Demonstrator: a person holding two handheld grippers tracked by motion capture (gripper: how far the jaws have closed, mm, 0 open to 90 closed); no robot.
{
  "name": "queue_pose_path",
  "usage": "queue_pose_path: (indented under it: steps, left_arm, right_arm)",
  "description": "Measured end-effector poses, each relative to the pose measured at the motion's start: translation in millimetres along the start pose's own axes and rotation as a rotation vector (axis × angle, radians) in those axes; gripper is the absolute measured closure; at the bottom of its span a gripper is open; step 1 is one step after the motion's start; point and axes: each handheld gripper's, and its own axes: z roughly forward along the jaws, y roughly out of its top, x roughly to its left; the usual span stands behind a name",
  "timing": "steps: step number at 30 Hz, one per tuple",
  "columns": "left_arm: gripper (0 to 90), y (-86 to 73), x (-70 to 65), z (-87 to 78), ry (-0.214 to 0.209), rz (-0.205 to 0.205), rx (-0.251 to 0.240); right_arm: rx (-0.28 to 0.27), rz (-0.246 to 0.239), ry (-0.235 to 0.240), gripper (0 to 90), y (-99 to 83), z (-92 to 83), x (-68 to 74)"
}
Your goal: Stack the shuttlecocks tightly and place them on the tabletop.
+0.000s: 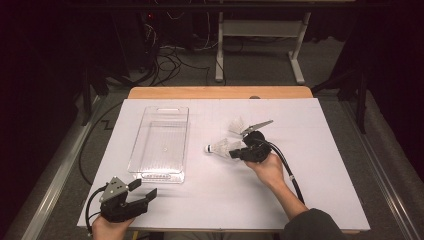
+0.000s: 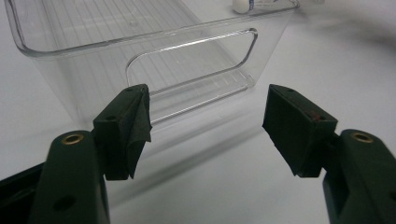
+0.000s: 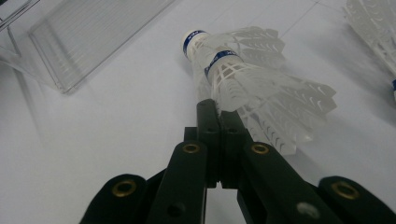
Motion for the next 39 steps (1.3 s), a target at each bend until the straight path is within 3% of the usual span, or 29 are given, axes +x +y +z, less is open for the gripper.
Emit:
queue_pose_path:
  steps: [39]
  left_arm:
    - [32.9, 0.7, -1.2, 1.7, -0.01, 0.0, 0.004]
  right_arm:
    - [0.021, -0.01, 0.037, 90.0, 8.0, 12.3, -2.1]
